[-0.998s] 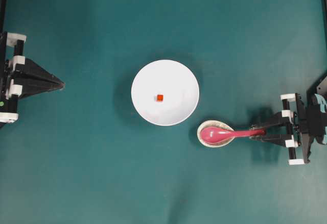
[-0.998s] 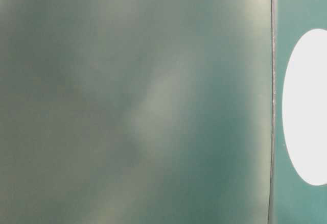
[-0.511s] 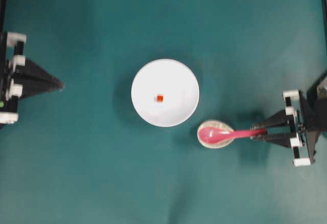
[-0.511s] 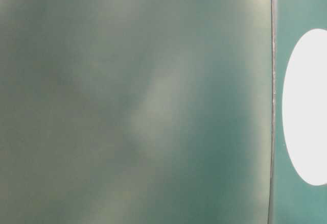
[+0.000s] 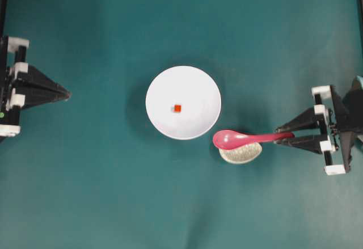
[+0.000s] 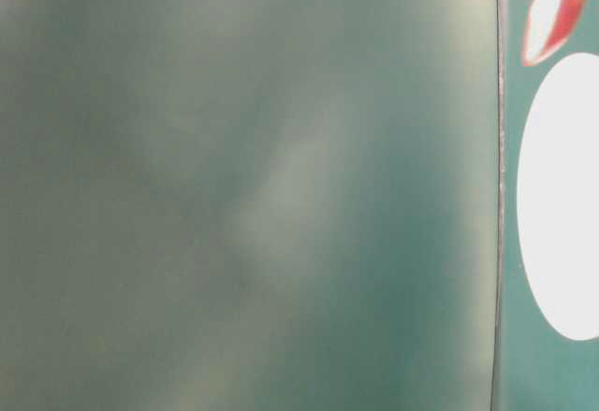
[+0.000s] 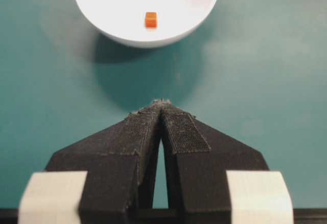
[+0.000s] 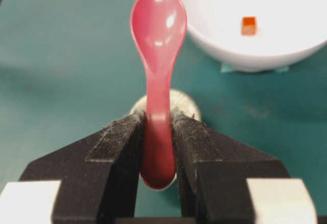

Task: Grip the spoon and scoop the red block from the bowl with right arm.
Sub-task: 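Carry the spoon over the white bowl and lower its bowl inside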

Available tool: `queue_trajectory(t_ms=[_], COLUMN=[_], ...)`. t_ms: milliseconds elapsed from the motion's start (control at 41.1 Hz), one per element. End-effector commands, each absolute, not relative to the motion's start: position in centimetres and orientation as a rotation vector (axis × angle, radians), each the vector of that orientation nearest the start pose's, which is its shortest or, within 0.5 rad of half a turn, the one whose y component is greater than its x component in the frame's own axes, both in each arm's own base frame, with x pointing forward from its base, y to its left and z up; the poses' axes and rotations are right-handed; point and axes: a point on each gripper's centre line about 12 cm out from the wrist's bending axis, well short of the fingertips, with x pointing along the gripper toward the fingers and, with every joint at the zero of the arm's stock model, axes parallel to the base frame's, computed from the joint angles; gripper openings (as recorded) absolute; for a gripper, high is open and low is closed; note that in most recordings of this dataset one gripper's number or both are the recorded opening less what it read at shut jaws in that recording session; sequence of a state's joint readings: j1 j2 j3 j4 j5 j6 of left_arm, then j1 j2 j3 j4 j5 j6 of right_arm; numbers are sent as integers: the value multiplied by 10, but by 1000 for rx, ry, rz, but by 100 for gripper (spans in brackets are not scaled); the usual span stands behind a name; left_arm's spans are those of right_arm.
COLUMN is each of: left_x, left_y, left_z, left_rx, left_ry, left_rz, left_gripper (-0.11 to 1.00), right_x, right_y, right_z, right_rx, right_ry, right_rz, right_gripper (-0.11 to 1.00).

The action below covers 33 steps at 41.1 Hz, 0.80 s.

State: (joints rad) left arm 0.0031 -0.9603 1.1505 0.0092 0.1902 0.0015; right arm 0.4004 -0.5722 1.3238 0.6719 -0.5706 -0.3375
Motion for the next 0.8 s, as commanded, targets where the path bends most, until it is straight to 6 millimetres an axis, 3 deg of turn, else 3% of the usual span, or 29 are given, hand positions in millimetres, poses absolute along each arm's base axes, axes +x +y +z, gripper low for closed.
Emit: queue_trajectory(t_ms=[0,341,779], left_x=[196,196,193], left_y=[1,1,6], left_z=[258,258,260], left_rx=[13,14,16], left_ry=[356,357,356], left_rz=[6,5,27], left_gripper=[0,0,0], right_x=[219,227,243], right_y=[41,11,-11], right_z=[195,227,273], right_rx=[167,224,188], right_ry=[247,316,372], right_rz=[17,-31,-35], right_gripper=[25,25,25])
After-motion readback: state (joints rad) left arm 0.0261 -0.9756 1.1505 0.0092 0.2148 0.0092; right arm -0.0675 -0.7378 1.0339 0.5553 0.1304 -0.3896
